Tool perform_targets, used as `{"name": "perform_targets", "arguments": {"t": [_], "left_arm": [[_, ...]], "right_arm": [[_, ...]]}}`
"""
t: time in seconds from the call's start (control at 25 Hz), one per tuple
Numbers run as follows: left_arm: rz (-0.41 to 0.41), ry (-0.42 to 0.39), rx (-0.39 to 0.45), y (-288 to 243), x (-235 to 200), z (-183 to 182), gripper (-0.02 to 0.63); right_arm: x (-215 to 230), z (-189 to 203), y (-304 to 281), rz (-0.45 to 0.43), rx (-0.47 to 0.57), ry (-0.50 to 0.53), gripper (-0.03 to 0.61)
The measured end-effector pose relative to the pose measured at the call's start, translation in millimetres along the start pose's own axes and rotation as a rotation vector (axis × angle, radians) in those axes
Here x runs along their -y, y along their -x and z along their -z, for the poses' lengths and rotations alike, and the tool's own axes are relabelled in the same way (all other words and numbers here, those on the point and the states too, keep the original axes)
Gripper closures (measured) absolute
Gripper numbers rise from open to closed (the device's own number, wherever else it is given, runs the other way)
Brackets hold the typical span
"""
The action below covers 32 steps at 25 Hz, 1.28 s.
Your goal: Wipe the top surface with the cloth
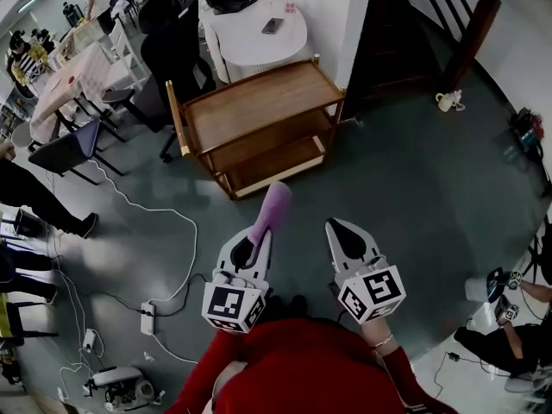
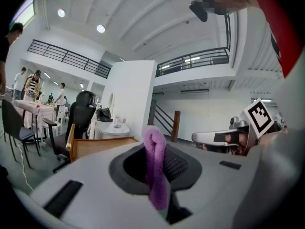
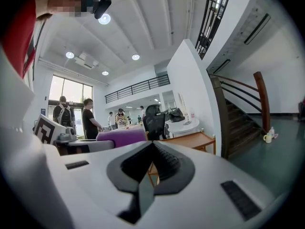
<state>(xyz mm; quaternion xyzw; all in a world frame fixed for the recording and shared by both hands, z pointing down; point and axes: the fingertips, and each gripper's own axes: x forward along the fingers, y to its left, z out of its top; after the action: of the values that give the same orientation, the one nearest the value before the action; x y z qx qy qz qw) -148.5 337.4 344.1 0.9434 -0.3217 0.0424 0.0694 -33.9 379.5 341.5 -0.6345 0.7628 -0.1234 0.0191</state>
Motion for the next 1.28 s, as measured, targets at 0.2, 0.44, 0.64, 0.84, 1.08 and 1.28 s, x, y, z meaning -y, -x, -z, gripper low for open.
{"name": "perform_targets", "arguments": {"t": [0.2,0.44,0.64,0.84,1.08,1.28], "left_arm": [[-0.027,0.005,0.006,-23,-13,-2,0.56],[-0.069,0.023,-0.032,-88,-63,-11,0.56],[-0.079,0.039,-0.056,-160,-107,-7,0.56],[-0.053,0.045,-0.106,-223,-151,-19,0.56],[-0.052,0.06,-0.108,-285,-191,-45,0.56],[-0.096,0.095,-0.136,-313,-207,-42,0.56]], "right_arm": [[25,-3,-9,0.027,0.004,0.003,0.566],[72,-18,-74,0.05,-0.029,-0.028,0.566],[113,-26,-140,0.051,-0.057,-0.008,0.566],[149,-55,-216,0.069,-0.068,-0.02,0.566],[184,-87,-290,0.076,-0.077,0.001,0.566],[207,-95,-325,0.048,-0.105,-0.003,0.566]]}}
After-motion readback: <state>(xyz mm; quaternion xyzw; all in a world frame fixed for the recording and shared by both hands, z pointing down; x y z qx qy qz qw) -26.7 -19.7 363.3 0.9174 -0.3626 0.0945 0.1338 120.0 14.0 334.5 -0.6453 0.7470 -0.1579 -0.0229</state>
